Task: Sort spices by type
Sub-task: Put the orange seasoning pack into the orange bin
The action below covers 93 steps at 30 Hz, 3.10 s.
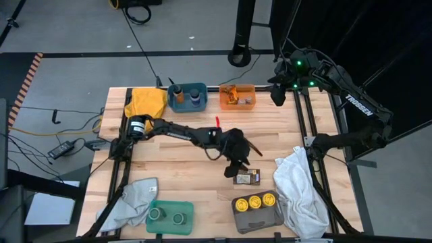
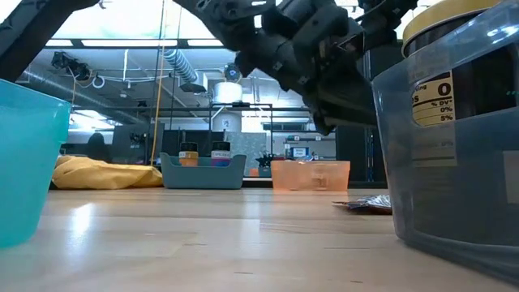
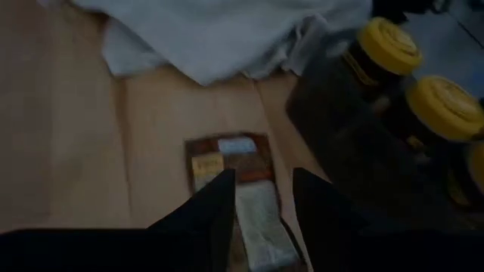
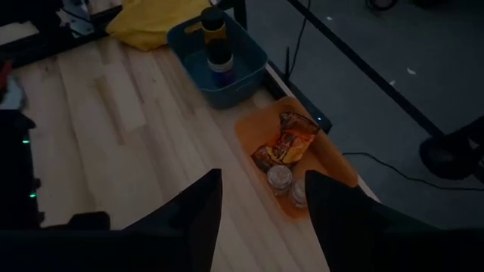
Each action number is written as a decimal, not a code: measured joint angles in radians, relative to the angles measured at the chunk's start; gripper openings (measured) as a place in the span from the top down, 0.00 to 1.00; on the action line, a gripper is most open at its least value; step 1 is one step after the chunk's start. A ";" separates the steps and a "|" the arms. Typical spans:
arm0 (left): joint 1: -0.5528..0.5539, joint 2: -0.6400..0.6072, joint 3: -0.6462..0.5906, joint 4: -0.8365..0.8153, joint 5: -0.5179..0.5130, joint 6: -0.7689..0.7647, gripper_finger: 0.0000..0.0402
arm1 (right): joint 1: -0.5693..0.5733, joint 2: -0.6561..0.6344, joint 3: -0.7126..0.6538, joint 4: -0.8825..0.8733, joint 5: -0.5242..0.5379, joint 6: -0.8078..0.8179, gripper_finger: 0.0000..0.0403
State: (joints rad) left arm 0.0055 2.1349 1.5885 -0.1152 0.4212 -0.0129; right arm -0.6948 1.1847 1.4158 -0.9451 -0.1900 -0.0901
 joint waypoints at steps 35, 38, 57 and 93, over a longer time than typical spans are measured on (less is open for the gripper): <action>-0.106 0.073 -0.185 0.230 -0.303 0.093 0.22 | 0.001 0.000 0.000 -0.001 -0.049 -0.044 0.51; -0.106 0.083 -0.184 0.239 -0.304 0.075 0.21 | 0.001 0.000 0.000 0.000 -0.048 -0.044 0.51; -0.092 0.140 -0.180 0.259 -0.234 -0.018 0.58 | 0.001 0.000 0.000 0.000 -0.048 -0.050 0.51; 0.258 0.147 0.516 -0.350 -0.310 -0.113 0.87 | -0.025 0.000 0.000 0.000 -0.036 -0.071 0.52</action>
State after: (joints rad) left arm 0.2635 2.2822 2.1049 -0.4652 0.1114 -0.1261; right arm -0.7194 1.1847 1.4155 -0.9447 -0.2256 -0.1607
